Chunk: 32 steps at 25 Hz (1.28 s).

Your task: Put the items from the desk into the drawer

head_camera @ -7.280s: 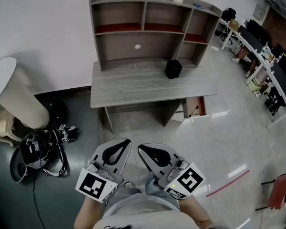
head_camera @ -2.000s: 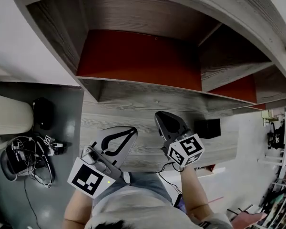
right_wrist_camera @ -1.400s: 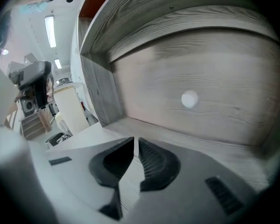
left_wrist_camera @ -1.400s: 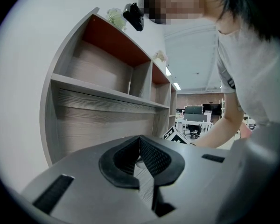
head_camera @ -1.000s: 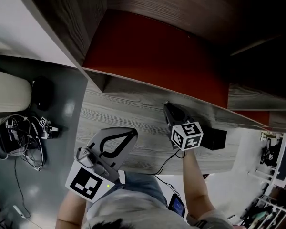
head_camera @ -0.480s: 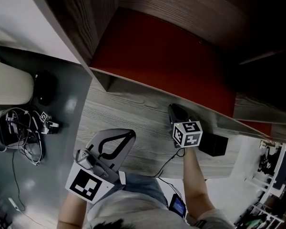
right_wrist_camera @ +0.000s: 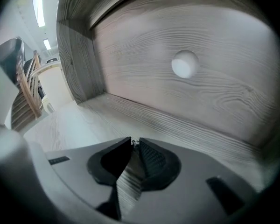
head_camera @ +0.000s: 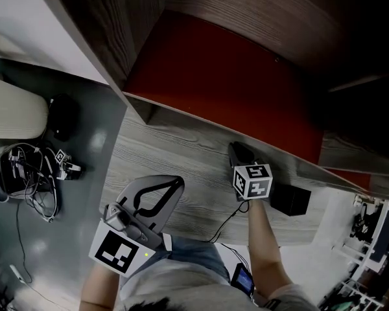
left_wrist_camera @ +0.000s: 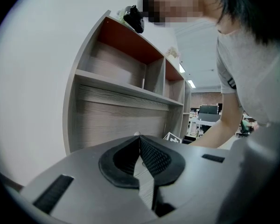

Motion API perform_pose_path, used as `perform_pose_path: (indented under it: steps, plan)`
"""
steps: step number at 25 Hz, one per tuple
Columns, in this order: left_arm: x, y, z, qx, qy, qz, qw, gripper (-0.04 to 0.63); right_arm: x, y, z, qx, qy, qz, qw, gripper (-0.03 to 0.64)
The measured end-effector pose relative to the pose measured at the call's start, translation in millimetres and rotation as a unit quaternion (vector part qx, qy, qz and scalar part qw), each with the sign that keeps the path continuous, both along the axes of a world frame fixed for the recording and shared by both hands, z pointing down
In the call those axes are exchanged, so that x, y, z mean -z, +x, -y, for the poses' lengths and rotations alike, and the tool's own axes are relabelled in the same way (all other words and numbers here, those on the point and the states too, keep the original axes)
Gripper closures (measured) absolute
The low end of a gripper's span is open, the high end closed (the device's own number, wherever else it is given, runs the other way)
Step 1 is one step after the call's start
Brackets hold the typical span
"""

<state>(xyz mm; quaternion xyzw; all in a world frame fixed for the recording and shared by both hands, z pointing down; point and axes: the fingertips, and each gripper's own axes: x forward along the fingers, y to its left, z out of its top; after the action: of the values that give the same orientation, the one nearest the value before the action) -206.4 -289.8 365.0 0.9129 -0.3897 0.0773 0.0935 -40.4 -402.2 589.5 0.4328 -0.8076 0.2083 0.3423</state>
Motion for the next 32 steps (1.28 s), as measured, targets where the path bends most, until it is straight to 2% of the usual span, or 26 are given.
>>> perform_pose_path:
  steps: [10,16,25,32]
  plan:
    - [2,6,1,-0.008,0.003,0.001,1.0,0.584,0,0,-1,-0.002,-0.003,-0.015,1.0,0.566]
    - [9,3,-1,-0.012,0.008,0.002,0.9999,0.584,17,-14,-7,0.003,0.007,0.008,1.0,0.566]
    - [27,13,-11,-0.05,0.032,-0.005,0.9982,0.584,84,-29,-33,-0.01,0.063,0.069,0.996,0.566]
    - [46,31,-25,-0.103,0.054,-0.014,0.9931,0.584,152,-21,-73,-0.045,0.124,0.118,0.984,0.566]
